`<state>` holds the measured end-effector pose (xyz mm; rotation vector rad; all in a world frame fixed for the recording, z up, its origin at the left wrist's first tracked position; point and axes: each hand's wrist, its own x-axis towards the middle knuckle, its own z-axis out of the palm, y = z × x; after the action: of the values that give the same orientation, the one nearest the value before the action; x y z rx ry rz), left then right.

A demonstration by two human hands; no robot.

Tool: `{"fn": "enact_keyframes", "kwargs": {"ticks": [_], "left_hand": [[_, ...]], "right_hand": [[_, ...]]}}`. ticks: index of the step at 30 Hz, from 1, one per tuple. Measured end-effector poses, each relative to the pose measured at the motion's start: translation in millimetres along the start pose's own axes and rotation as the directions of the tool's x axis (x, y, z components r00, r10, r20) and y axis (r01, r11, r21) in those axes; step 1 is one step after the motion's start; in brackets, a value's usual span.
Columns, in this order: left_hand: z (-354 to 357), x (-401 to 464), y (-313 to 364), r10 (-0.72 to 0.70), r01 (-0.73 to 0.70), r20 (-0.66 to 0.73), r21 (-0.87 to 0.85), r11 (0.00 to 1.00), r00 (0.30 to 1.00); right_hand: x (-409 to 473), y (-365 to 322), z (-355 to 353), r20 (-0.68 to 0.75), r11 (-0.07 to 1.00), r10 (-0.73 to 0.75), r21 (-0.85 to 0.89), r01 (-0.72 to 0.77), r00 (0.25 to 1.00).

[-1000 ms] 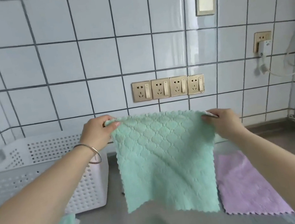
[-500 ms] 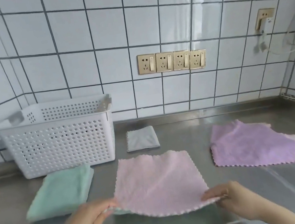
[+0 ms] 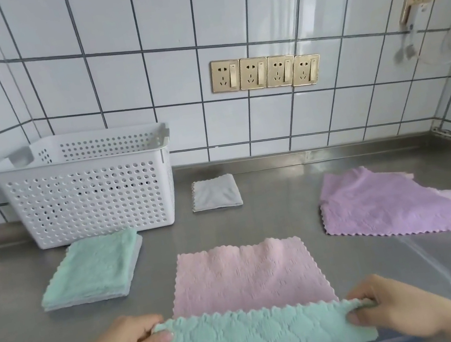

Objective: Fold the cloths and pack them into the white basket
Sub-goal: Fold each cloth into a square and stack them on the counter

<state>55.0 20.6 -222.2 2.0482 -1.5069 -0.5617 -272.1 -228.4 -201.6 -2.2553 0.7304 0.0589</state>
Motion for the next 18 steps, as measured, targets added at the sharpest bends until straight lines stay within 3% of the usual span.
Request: {"fn": "enact_keyframes", "kwargs": {"ticks": [2,4,9,12,15,18], "left_hand": [[-2,12,-1,-0.059,0.060,0.016,-0.041,0.997,0.998],[-1,27,-4,-0.129,0.129,0.007,-0.119,0.984,0.992],[12,88,2,-0.250,0.196,-0.166,-0.284,0.939,0.954],[23,120,-3,-0.442,0.316,-0.148,-0.506,0.803,0.885],[30,138,-12,-0.553,0.407,-0.178,-0.504,0.762,0.814],[31,144,-9,-0.583,0.460,-0.234,-0.421,0.782,0.778]], "right_hand": [[7,0,-1,0.003,0.991,0.061,0.116,-0.061,0.998],[19,-1,0,-0.086,0.958,0.115,0.274,-0.088,0.990],[69,-5,-2,-0.314,0.833,0.303,0.546,-0.090,0.900],[99,-5,4,-0.367,0.812,0.362,0.576,-0.095,0.857],[117,-2,10,-0.408,0.835,0.389,0.536,-0.129,0.826],[128,0,9,-0.469,0.878,0.388,0.450,-0.163,0.793]]}}
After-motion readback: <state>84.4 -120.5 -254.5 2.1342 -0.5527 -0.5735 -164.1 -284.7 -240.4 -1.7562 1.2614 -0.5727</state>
